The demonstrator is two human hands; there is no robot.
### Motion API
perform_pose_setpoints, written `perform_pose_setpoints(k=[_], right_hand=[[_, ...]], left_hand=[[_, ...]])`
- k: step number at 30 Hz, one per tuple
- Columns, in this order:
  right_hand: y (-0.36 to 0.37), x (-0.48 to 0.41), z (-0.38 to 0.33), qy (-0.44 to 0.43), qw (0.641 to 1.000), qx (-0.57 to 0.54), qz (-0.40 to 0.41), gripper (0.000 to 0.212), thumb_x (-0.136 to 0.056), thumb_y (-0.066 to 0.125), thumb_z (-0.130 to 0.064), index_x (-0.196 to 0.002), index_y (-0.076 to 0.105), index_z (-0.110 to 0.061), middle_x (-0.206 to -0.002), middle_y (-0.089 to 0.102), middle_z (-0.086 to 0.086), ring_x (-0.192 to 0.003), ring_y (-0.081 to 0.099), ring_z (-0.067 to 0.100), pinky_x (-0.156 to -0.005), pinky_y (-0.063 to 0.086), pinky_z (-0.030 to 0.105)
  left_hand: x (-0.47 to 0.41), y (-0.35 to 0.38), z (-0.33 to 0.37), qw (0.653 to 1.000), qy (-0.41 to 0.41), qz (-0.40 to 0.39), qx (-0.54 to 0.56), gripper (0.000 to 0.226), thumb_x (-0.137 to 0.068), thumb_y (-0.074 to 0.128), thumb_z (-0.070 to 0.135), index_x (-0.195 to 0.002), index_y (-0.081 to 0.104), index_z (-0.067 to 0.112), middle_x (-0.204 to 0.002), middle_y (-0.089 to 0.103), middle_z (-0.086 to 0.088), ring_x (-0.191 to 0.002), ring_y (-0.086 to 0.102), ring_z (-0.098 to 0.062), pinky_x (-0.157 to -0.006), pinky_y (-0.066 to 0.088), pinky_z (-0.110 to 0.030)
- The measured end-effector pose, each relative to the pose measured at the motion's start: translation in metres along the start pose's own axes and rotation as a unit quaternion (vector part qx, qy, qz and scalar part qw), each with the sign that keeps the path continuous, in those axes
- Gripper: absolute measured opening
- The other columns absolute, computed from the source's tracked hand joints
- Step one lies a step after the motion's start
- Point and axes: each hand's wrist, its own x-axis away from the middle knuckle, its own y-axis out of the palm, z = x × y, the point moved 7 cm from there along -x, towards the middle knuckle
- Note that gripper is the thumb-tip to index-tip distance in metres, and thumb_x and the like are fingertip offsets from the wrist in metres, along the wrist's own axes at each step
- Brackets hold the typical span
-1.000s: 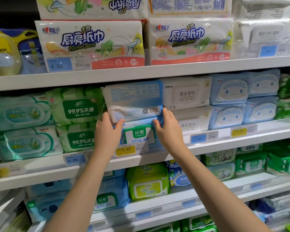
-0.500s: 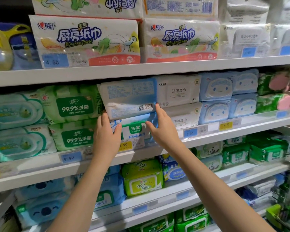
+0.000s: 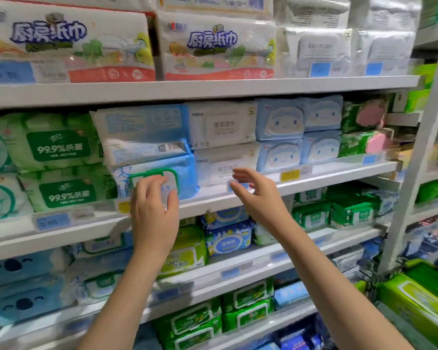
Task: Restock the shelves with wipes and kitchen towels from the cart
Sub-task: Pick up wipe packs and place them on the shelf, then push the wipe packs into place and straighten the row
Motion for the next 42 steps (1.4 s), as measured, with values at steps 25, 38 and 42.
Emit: perform_pose_setpoints(k=[25, 38, 42], right_hand=[[-0.3, 0.326, 0.334, 0.49, 0.853, 0.121, 0.131, 0.025, -0.096, 0.054, -0.021, -0.118, 0.064, -0.014, -0.108, 0.064, -0.005, -0.1, 0.06, 0.011, -0.088, 0.046, 0.024], [-0.31, 0.363, 0.481, 0.656, 0.737, 0.109, 0.124, 0.036, -0.097, 0.053, -0.023, -0.13, 0.055, -0.01, -0.127, 0.061, 0.007, -0.112, 0.058, 0.021, -0.09, 0.043, 0.024], [-0.312, 0.348, 0.527, 0.672, 0.728, 0.045, 0.131, 0.051, -0.099, 0.05, -0.028, -0.144, 0.037, -0.008, -0.145, 0.045, 0.01, -0.127, 0.049, 0.024, -0.101, 0.038, 0.03]], left_hand=[[0.341, 0.428, 0.224, 0.753, 0.011, -0.634, 0.178, 0.03, -0.098, 0.05, 0.026, -0.124, 0.059, 0.015, -0.122, 0.059, 0.002, -0.107, 0.056, -0.012, -0.094, 0.044, -0.028], [0.4, 0.607, 0.251, 0.711, 0.16, -0.684, 0.048, 0.061, -0.097, 0.049, 0.03, -0.15, 0.022, 0.017, -0.158, 0.016, -0.004, -0.143, 0.019, -0.023, -0.115, 0.024, -0.047], [0.399, 0.649, 0.25, 0.711, 0.202, -0.673, -0.018, 0.063, -0.1, 0.042, 0.035, -0.152, 0.013, 0.014, -0.16, 0.006, -0.006, -0.146, 0.009, -0.025, -0.117, 0.016, -0.044]])
